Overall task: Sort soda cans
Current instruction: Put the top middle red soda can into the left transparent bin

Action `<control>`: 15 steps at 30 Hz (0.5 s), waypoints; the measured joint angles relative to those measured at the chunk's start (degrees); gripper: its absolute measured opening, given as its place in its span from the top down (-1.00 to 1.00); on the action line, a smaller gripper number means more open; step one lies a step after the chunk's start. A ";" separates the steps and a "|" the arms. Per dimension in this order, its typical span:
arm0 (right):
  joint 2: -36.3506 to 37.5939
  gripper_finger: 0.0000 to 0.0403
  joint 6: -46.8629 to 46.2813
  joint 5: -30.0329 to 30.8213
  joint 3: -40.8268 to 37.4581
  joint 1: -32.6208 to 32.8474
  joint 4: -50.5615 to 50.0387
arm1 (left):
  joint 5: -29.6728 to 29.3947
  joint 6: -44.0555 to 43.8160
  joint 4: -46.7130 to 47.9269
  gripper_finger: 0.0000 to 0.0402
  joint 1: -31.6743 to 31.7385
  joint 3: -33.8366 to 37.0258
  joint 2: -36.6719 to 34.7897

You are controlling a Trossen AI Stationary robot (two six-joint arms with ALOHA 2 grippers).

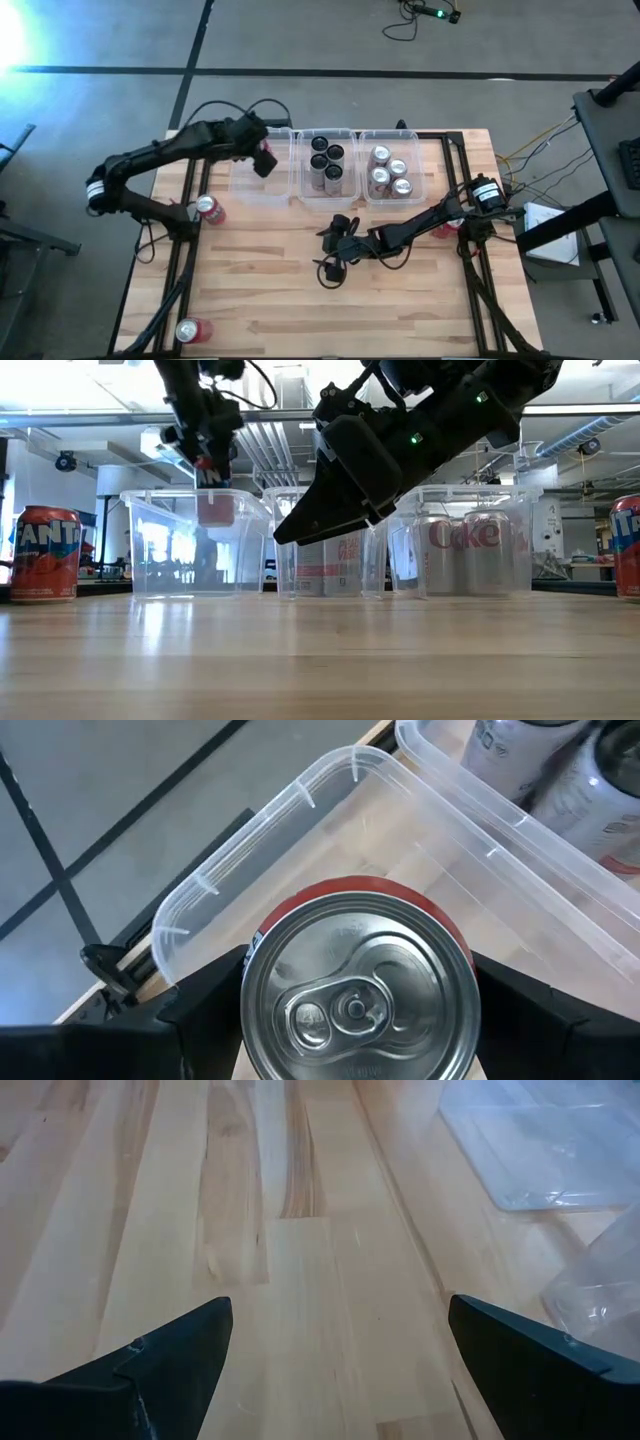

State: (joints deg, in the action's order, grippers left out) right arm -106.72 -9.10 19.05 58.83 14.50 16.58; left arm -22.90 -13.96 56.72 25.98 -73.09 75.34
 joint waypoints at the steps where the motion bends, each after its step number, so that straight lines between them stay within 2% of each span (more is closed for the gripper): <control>1: 0.00 -0.83 0.00 0.00 0.00 0.00 0.00 | 0.12 0.04 -0.43 -0.44 0.30 -0.10 0.76; 4: 0.00 -0.83 0.00 0.00 0.00 0.00 0.00 | 0.53 1.03 -2.59 -0.44 1.72 -0.28 2.87; 9: 0.00 -0.83 -0.74 -0.02 -0.02 0.00 -0.02 | 5.56 1.47 -4.72 -0.44 5.09 0.46 4.61; 15: -0.02 -0.83 -0.76 -0.05 -0.02 0.13 -0.07 | 5.95 2.34 -7.65 -0.44 5.97 4.45 4.71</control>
State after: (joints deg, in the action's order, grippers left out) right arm -106.74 -9.87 19.00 58.81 14.63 16.51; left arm -16.94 -11.62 49.07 31.95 -68.64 80.05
